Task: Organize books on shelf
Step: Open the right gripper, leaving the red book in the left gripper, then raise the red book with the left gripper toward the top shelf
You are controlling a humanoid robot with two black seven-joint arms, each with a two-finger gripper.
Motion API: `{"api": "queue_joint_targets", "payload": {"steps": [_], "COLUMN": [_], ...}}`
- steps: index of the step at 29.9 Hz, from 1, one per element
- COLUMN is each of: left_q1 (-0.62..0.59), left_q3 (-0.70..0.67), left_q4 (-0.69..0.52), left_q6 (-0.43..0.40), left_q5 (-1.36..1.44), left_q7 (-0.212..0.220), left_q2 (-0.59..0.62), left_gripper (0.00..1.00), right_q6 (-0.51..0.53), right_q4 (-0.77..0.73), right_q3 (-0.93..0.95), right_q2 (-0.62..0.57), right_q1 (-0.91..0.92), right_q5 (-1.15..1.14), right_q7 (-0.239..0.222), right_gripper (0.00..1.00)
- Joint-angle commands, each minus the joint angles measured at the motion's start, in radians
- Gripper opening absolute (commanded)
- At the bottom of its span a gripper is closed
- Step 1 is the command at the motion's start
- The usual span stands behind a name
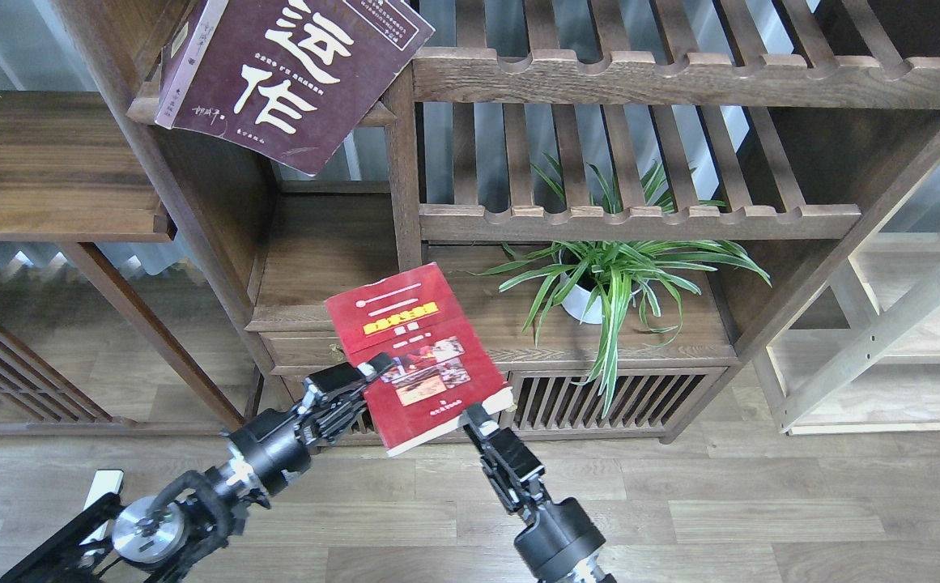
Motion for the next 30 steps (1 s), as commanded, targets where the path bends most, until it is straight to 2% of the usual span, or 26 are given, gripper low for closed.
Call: {"api": "queue_joint_targets", "payload": {"steps": [1, 4, 10, 11, 15, 17, 24, 30], "left_q1": [0.019, 0.019, 0.017, 0.017, 0.019, 0.017, 0.002, 0.011], "left_q3": [-0.024, -0.047, -0.098, -0.112, -0.202, -0.225, -0.245, -0.251], "left_q4": [0.0, 0.003, 0.014, 0.015, 0.02, 0.026, 0.04, -0.005], "left_q6": [0.0, 0.0, 0.0, 0.0, 0.0, 0.0, 0.0, 0.0], "left_q5": [0.003, 0.014, 0.031, 0.046, 0.164, 0.202, 0.238, 0.317], "left_q7": [0.0, -0.001, -0.005, -0.012, -0.095, -0.119, -0.126, -0.126], "left_q2": [0.031, 0.042, 0.062, 0.065, 0.094, 0.105, 0.111, 0.146], "left_gripper": [0.03, 0.03, 0.01, 0.01, 0.02, 0.02, 0.02, 0.02], "right_q6": [-0.05, -0.105, -0.107, -0.107, -0.107, -0.105, -0.099, -0.099], "right_q4": [-0.014, -0.03, -0.046, -0.046, -0.047, -0.047, -0.052, -0.052], "right_q3": [0.075, 0.147, 0.2, 0.207, 0.24, 0.24, 0.24, 0.243], "right_q2": [-0.009, 0.0, 0.0, 0.0, 0.0, -0.001, 0.0, 0.0], "right_q1": [-0.02, -0.03, -0.033, -0.033, -0.032, -0.032, -0.047, -0.053], "right_q5": [-0.006, -0.016, -0.021, -0.021, -0.02, -0.02, -0.02, -0.02], "right_q7": [0.004, 0.005, 0.01, 0.01, 0.01, 0.01, 0.012, 0.013], "right_gripper": [0.61, 0.66, 0.73, 0.74, 0.76, 0.77, 0.77, 0.77]}}
